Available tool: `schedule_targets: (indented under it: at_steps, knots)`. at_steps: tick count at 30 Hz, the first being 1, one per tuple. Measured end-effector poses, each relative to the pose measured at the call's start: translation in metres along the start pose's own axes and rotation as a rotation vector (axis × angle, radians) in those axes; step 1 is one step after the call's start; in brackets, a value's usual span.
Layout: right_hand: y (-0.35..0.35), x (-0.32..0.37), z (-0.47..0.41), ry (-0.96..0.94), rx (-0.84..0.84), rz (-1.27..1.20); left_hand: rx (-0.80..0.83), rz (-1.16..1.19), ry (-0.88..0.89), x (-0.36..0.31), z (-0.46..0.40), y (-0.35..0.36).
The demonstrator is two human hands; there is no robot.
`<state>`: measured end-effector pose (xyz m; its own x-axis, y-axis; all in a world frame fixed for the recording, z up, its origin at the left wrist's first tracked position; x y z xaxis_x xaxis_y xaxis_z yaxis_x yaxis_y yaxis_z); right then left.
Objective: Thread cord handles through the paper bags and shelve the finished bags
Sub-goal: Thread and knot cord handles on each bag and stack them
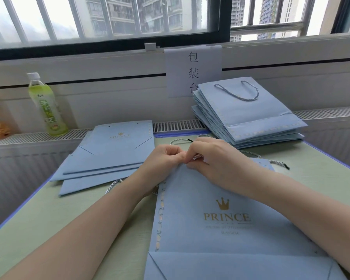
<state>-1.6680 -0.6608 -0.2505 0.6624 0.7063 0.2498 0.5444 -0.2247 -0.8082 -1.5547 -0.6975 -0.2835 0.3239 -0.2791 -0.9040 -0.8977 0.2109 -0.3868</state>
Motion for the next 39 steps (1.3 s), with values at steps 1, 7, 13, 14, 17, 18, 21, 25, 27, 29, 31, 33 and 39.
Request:
schedule_targets:
  at_steps: [1,7,13,14,17,18,21,25,27,29,31,33,39]
  knots:
    - [-0.002,-0.001,0.0,0.019,-0.007,-0.003,-0.013,0.041,0.0,-0.002,0.001,-0.002]
    - [0.004,-0.004,0.003,0.146,0.046,-0.079,-0.043,0.102,0.022,-0.006,0.001,-0.008]
    - [0.011,-0.007,0.004,0.233,0.125,-0.171,0.014,0.11,-0.009,-0.001,0.004,-0.004]
    - [0.012,-0.006,0.004,0.235,0.132,-0.192,0.034,0.114,-0.012,-0.003,0.005,-0.003]
    - [0.012,-0.003,0.005,0.227,0.143,-0.227,0.093,0.125,-0.032,-0.005,0.007,-0.001]
    - [0.012,-0.002,0.005,0.222,0.149,-0.233,0.109,0.126,-0.038,-0.004,0.007,-0.001]
    - [0.012,0.0,0.005,0.205,0.162,-0.261,0.132,0.13,-0.058,-0.003,0.008,-0.002]
    - [0.007,0.0,0.004,0.156,0.139,-0.231,0.116,0.145,-0.078,-0.001,0.007,-0.004]
    - [0.005,0.002,0.004,0.102,0.124,-0.128,0.096,0.149,-0.077,-0.002,0.007,-0.005]
    - [0.004,0.004,0.006,0.045,0.118,-0.045,0.084,0.156,-0.077,-0.005,0.008,-0.005]
    - [0.003,0.004,0.007,0.024,0.113,-0.047,0.078,0.159,-0.075,-0.006,0.008,-0.005]
    - [0.002,0.004,0.006,0.034,0.102,-0.069,0.075,0.154,-0.074,-0.007,0.008,-0.004]
    - [0.004,0.0,0.005,0.089,0.091,-0.149,0.117,0.156,-0.092,-0.01,0.009,0.0]
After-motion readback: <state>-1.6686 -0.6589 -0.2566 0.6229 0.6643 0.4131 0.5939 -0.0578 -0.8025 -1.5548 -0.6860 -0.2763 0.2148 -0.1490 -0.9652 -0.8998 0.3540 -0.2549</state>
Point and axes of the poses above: each hand's wrist, its own z-axis away from the middle knuckle, its own y-axis out of the palm, x = y × z, the point moved 6 cm from there along -z, towards the middle knuckle, and after that the axes turned 1 degree about -z, right-handed, at the moved point
